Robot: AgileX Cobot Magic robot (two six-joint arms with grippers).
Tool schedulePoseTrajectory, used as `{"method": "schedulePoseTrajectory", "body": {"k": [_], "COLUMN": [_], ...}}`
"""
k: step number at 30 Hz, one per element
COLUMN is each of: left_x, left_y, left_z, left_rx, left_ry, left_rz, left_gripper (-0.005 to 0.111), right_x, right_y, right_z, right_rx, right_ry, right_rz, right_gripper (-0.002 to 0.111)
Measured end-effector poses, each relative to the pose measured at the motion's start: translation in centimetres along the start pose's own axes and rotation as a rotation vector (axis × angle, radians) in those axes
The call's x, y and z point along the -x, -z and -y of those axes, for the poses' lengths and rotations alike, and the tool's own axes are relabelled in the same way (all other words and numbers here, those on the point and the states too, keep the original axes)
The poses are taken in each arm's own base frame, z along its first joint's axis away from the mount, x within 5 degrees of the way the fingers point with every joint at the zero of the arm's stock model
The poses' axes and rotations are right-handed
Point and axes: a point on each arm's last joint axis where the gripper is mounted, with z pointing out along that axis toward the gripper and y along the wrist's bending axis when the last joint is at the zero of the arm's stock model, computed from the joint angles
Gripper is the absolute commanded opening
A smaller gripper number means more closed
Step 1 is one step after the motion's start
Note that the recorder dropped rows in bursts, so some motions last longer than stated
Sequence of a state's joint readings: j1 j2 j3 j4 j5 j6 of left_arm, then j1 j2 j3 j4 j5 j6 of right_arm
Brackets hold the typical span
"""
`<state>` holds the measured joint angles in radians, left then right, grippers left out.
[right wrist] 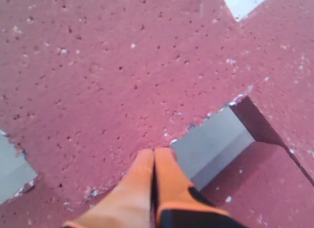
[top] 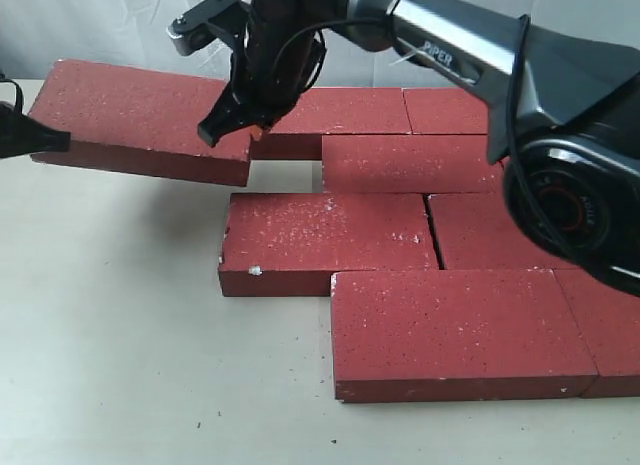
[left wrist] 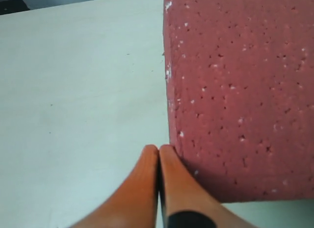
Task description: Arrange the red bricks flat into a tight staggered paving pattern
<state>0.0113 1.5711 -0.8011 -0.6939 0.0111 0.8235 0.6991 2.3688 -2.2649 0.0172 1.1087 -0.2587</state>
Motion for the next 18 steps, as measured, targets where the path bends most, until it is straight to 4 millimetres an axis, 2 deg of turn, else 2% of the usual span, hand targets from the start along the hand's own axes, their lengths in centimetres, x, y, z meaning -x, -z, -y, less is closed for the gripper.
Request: {"method": "schedulePoseTrajectory", "body": {"k": [7, 12, 18], "left_x": [-1.1, -3.3, -4.6], "left_y": [-0.8, -3.7, -5.3], "left_z": [-1.1, -1.5, -1.8], "left_rx": [0.087, 0.131, 0.172], "left_ry": [0.004, -0.003, -0.003], "left_rz": [0.010, -0.062, -0.086], "left_gripper": [0.000, 0.000, 0.000], "right_x": [0.2, 0.1, 0.0], "right_y": [-3.0, -5.5, -7.5], "right_z": [-1.3, -1.7, -1.9], "right_rx": [0.020, 0.023, 0.014], "right_ry": [0.025, 0.030, 0.052], "right_rz": [0.035, 0.059, 0.090], "right_gripper": [-0.001, -0.001, -0.001]}}
